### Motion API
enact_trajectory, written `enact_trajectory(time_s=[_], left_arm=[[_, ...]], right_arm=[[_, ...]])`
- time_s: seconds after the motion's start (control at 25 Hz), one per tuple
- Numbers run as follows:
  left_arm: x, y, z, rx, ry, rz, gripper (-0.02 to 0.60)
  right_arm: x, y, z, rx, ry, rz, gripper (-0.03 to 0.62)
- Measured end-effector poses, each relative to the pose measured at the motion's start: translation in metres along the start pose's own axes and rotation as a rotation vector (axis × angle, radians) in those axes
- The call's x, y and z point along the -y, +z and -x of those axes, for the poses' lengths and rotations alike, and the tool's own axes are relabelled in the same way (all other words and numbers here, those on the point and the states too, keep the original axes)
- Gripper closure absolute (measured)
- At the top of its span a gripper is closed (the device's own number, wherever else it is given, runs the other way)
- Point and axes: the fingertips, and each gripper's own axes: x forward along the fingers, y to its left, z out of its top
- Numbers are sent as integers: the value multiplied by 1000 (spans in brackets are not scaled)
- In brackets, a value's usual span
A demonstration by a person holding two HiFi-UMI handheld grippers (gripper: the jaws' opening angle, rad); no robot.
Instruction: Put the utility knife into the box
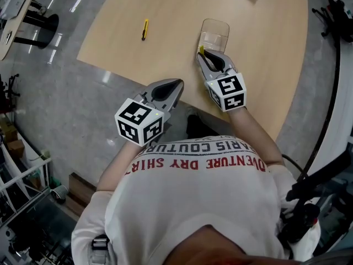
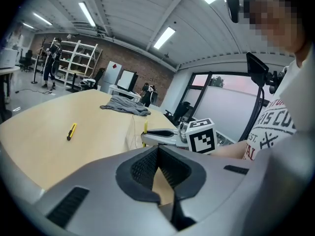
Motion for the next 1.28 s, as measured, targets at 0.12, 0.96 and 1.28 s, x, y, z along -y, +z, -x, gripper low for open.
enact_trajectory(time_s=[0.12,0.96,1.28], left_arm=[[-3,-2,0,-7,0,11,580],[-12,-6,0,13,19,53,580],[-12,-7,1,15,26,57,580]], right_arm=[[0,-5,-4,-23,-4,-2,549],[7,-33,-6,-204,-53,-18,549],[9,-33,-8,-205,-48,-40,549]])
